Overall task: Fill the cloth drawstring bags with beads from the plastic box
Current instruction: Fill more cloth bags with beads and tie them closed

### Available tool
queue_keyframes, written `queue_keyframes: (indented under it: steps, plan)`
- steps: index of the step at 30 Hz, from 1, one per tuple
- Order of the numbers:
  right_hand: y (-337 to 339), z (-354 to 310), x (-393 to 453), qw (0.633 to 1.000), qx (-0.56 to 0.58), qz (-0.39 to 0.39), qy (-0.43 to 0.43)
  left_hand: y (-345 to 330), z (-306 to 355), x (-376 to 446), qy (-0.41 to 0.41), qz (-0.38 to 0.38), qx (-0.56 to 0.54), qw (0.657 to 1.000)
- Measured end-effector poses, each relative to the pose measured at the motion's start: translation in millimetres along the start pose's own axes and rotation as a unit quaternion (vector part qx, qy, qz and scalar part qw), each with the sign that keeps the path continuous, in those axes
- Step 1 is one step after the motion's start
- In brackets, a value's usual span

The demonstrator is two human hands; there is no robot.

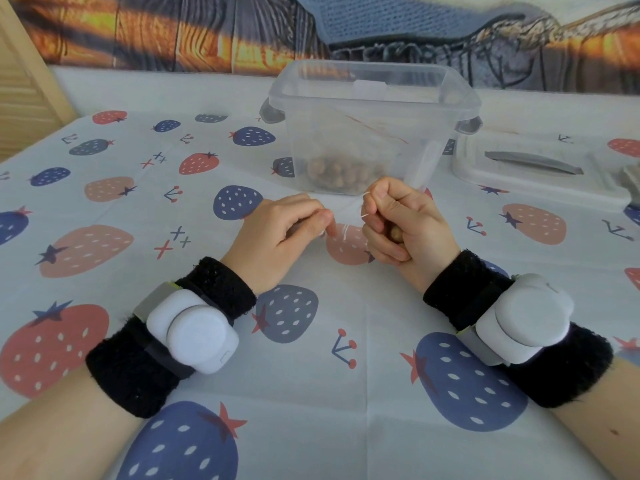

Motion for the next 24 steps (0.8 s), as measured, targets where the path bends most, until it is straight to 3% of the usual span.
queue_keyframes:
  steps: [4, 14, 24]
  plan:
    - [3, -2, 1, 1.0, 0.011, 0.014, 0.007, -3, -1, -4, 0.073, -0.026, -0.074, 0.994]
    - [5, -9, 2, 0.999, 0.003, 0.047, 0.021, -7, 10, 6, 0.08, -0.049, -0.13, 0.987]
    - [38, -92, -23, 0.985, -0.045, 0.13, 0.101, -35, 86, 66, -0.01, -0.091, -0.108, 0.99]
Point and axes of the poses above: each hand's wrist, its own x-axis towards the middle knuckle, its own y-axis out of the back of the hand, z = x × y, the point moved 4 cm from there along x, towards the middle knuckle, and after that the axes turned 6 degrees about x, right-handed, at the moved point
